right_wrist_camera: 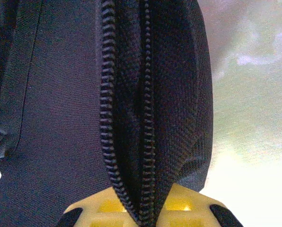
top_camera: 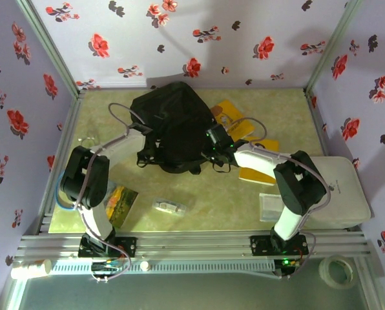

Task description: Pack books, pencil case, and school supplies into a backpack

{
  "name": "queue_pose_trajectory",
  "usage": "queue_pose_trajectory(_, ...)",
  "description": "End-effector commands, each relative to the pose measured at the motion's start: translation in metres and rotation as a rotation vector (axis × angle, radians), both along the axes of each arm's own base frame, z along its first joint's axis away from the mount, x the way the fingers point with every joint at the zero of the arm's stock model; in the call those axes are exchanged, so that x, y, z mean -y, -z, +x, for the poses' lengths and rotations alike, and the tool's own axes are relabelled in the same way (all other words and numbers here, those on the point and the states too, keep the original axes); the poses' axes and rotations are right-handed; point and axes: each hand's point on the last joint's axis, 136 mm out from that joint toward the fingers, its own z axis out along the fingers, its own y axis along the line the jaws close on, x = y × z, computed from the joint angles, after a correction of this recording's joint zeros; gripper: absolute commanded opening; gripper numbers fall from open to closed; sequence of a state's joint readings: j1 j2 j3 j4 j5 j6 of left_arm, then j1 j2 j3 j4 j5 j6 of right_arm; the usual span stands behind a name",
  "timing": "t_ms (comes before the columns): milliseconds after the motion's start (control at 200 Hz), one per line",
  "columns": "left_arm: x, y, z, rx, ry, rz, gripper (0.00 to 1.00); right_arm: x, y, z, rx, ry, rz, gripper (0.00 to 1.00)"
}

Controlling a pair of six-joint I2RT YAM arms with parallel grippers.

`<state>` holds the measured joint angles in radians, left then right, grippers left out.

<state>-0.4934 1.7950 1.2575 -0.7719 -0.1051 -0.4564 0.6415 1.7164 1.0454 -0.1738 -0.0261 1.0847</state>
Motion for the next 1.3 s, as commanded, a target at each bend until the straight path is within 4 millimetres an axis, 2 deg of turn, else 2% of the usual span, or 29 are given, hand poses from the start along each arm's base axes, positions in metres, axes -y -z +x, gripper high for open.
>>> queue_pose_trajectory(0, -0.032, -0.008, 0.020, 0.040, -0.031, 0.081, 0.00, 0.023, -0.006, 0.007, 0.042, 0.048, -0.070, 0.03)
queue_pose_trajectory(110, -0.049, -0.006, 0.030, 0.040, -0.065, 0.112, 0.00, 0.024, -0.004, 0.007, 0.039, 0.050, -0.074, 0.03)
queue_pose_trajectory(235, -0.056, -0.007, 0.037, 0.052, -0.091, 0.110, 0.00, 0.012, -0.005, 0.011, 0.044, 0.009, -0.043, 0.04)
queue_pose_trajectory(375, -0.066, -0.011, 0.039, 0.062, -0.115, 0.109, 0.00, -0.030, -0.012, 0.016, 0.061, -0.113, 0.077, 0.06)
queue_pose_trajectory(515, -0.092, -0.018, 0.037, 0.073, -0.187, 0.117, 0.00, -0.080, -0.014, 0.017, 0.064, -0.244, 0.142, 0.08)
queue_pose_trajectory(555, -0.103, -0.021, 0.037, 0.073, -0.228, 0.114, 0.01, -0.092, -0.012, 0.016, 0.055, -0.274, 0.146, 0.11)
queue_pose_trajectory(600, -0.114, -0.023, 0.038, 0.075, -0.268, 0.112, 0.06, -0.103, -0.009, 0.016, 0.039, -0.297, 0.145, 0.17)
queue_pose_trajectory(660, -0.125, -0.026, 0.041, 0.086, -0.306, 0.108, 0.12, -0.112, -0.007, 0.016, 0.032, -0.316, 0.144, 0.30)
queue_pose_trajectory(725, -0.132, -0.031, 0.043, 0.098, -0.333, 0.102, 0.21, -0.112, -0.012, 0.018, 0.050, -0.323, 0.137, 0.43)
queue_pose_trajectory(840, -0.134, -0.050, 0.045, 0.131, -0.356, 0.084, 0.41, -0.088, -0.041, 0.025, 0.133, -0.325, 0.048, 0.61)
queue_pose_trajectory(890, -0.133, -0.063, 0.044, 0.152, -0.365, 0.067, 0.50, -0.068, -0.052, 0.030, 0.169, -0.304, -0.006, 0.66)
queue_pose_trajectory(960, -0.128, -0.080, 0.043, 0.192, -0.376, 0.012, 0.57, -0.037, -0.062, 0.038, 0.200, -0.256, -0.057, 0.72)
queue_pose_trajectory(1125, -0.111, -0.114, 0.041, 0.280, -0.379, -0.135, 0.68, 0.034, -0.047, 0.067, 0.160, -0.154, -0.097, 0.74)
queue_pose_trajectory(1210, -0.106, -0.125, 0.040, 0.324, -0.359, -0.179, 0.71, 0.056, -0.036, 0.088, 0.153, -0.142, -0.125, 0.78)
queue_pose_trajectory(1295, -0.109, -0.130, 0.039, 0.379, -0.355, -0.193, 0.81, 0.073, -0.025, 0.109, 0.116, -0.114, -0.156, 0.78)
